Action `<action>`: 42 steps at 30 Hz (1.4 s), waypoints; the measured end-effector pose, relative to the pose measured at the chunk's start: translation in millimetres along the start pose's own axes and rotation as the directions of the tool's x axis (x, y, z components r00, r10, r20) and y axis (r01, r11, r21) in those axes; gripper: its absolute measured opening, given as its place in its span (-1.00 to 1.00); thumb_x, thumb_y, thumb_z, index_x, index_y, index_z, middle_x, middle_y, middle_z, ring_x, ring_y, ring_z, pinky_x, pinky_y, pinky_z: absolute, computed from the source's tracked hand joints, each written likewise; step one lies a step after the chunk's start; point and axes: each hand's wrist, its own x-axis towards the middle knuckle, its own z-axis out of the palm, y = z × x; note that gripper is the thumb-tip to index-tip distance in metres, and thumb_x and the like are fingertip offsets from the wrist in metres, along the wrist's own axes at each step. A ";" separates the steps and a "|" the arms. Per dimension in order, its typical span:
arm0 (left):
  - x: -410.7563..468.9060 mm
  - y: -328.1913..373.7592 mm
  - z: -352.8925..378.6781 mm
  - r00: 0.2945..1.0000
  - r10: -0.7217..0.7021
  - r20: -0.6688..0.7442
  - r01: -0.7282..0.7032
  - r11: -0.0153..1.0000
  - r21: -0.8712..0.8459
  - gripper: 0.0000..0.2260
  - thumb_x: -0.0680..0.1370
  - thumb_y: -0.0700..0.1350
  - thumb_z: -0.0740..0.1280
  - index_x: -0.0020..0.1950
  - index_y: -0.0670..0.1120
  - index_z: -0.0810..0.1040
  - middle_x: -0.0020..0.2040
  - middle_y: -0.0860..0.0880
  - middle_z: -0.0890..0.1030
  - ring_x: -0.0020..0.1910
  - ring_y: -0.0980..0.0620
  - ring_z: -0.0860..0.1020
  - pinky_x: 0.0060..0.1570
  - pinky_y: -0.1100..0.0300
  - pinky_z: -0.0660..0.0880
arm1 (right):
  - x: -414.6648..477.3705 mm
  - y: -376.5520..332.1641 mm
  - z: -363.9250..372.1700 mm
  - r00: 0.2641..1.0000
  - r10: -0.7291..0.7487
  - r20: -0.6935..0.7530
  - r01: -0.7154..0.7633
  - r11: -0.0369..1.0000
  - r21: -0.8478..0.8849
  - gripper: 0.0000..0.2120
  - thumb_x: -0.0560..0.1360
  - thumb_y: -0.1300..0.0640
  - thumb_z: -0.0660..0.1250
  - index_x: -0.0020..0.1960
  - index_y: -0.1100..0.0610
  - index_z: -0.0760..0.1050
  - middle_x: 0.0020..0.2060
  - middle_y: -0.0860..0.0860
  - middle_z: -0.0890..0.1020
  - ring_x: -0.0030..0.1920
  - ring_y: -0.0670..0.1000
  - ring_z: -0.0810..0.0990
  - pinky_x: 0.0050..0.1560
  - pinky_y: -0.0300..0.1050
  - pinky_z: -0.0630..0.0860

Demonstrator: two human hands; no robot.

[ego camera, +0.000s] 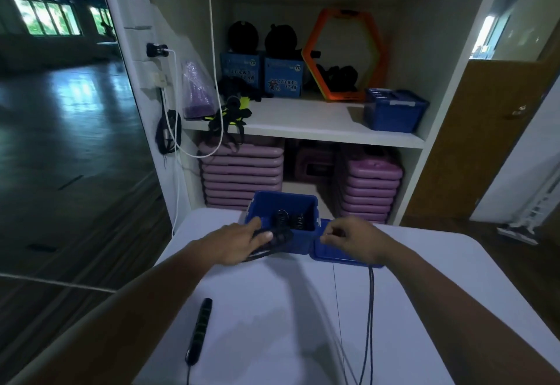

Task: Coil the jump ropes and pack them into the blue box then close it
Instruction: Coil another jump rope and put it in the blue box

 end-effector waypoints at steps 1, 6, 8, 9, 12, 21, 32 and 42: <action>-5.1 0.2 -1.4 0.996 0.077 0.039 -0.078 0.997 0.022 -0.66 0.62 0.33 -0.06 0.12 0.12 0.30 -0.08 -0.01 0.56 -0.18 0.03 0.52 -0.11 0.03 0.43 | 4.4 -4.4 -4.4 0.999 -0.027 -0.017 0.026 0.999 -0.023 -0.79 0.55 0.01 0.35 -0.26 -0.12 0.50 -0.39 -0.19 0.54 -0.36 -0.27 0.48 -0.32 -0.39 0.35; -16.8 11.7 -19.5 0.914 0.407 -0.014 -0.391 0.867 -0.308 -0.74 0.66 0.19 0.03 0.05 0.11 0.44 -0.23 0.24 0.50 -0.27 0.26 0.45 -0.18 0.29 0.36 | 31.2 -7.3 -8.3 0.992 -0.083 -0.092 0.095 0.985 0.141 -0.89 0.56 0.03 0.35 -0.10 -0.01 0.62 -0.24 -0.19 0.63 -0.25 -0.25 0.53 -0.20 -0.38 0.41; -12.1 10.3 -27.6 0.900 0.433 -0.045 -0.404 0.792 -0.457 -0.77 0.64 0.19 0.17 0.14 0.08 0.43 -0.20 0.14 0.54 -0.30 0.19 0.45 -0.23 0.25 0.40 | 39.4 -8.6 -2.4 0.987 -0.079 -0.139 0.116 0.952 0.282 -0.88 0.57 0.12 0.34 -0.09 0.09 0.62 -0.26 -0.17 0.63 -0.24 -0.21 0.52 -0.18 -0.36 0.43; -9.2 7.5 -31.8 0.903 0.427 -0.050 -0.380 0.741 -0.554 -0.75 0.60 0.19 0.25 0.18 0.08 0.41 -0.21 0.03 0.54 -0.30 0.09 0.45 -0.28 0.18 0.40 | 42.3 -10.0 2.8 0.984 -0.072 -0.165 0.127 0.927 0.353 -0.88 0.58 0.19 0.32 -0.09 0.17 0.60 -0.29 -0.15 0.61 -0.26 -0.18 0.50 -0.21 -0.33 0.43; 2.9 -5.7 -43.2 0.917 0.394 -0.054 -0.251 0.470 -0.846 -0.59 0.44 0.07 0.33 0.25 0.04 0.36 -0.23 -0.11 0.47 -0.34 -0.03 0.40 -0.45 0.16 0.28 | 49.4 -14.0 26.2 0.977 0.032 -0.211 0.087 0.843 0.532 -0.82 0.62 0.22 0.25 -0.08 0.23 0.58 -0.45 -0.16 0.51 -0.42 -0.16 0.37 -0.38 -0.29 0.30; 55.3 -26.8 -76.3 0.978 -0.123 -0.171 -0.105 0.422 -0.900 -0.73 0.62 -0.08 0.30 0.25 -0.11 0.31 -0.22 -0.09 0.50 -0.35 0.02 0.46 -0.47 0.20 0.37 | 54.1 -4.2 78.8 0.987 0.155 0.046 -0.156 0.843 0.514 -0.71 0.67 0.05 0.13 0.05 0.11 0.61 -0.37 -0.03 0.54 -0.33 -0.02 0.52 -0.16 -0.06 0.52; 74.0 -67.4 -61.5 0.986 0.115 -0.124 -0.132 0.981 -0.139 -0.51 0.41 -0.02 0.53 0.28 0.07 0.44 0.02 0.06 0.63 -0.03 0.03 0.59 0.01 0.10 0.56 | 65.9 -31.2 -13.4 0.973 -0.060 -0.222 0.074 0.996 0.052 -0.78 0.63 0.12 0.22 0.19 0.09 0.60 0.01 -0.10 0.64 -0.08 -0.28 0.53 -0.09 -0.48 0.41; 24.9 31.0 -89.9 0.887 0.461 0.017 -0.407 0.800 -0.441 -0.43 0.38 -0.17 0.59 0.31 0.19 0.51 0.09 0.35 0.61 0.11 0.32 0.56 0.08 0.39 0.47 | 88.0 -3.0 -53.5 0.929 -0.083 -0.359 0.178 0.955 0.239 -0.89 0.58 0.14 0.32 -0.01 0.07 0.63 -0.11 0.10 0.68 -0.10 -0.02 0.59 -0.04 -0.12 0.49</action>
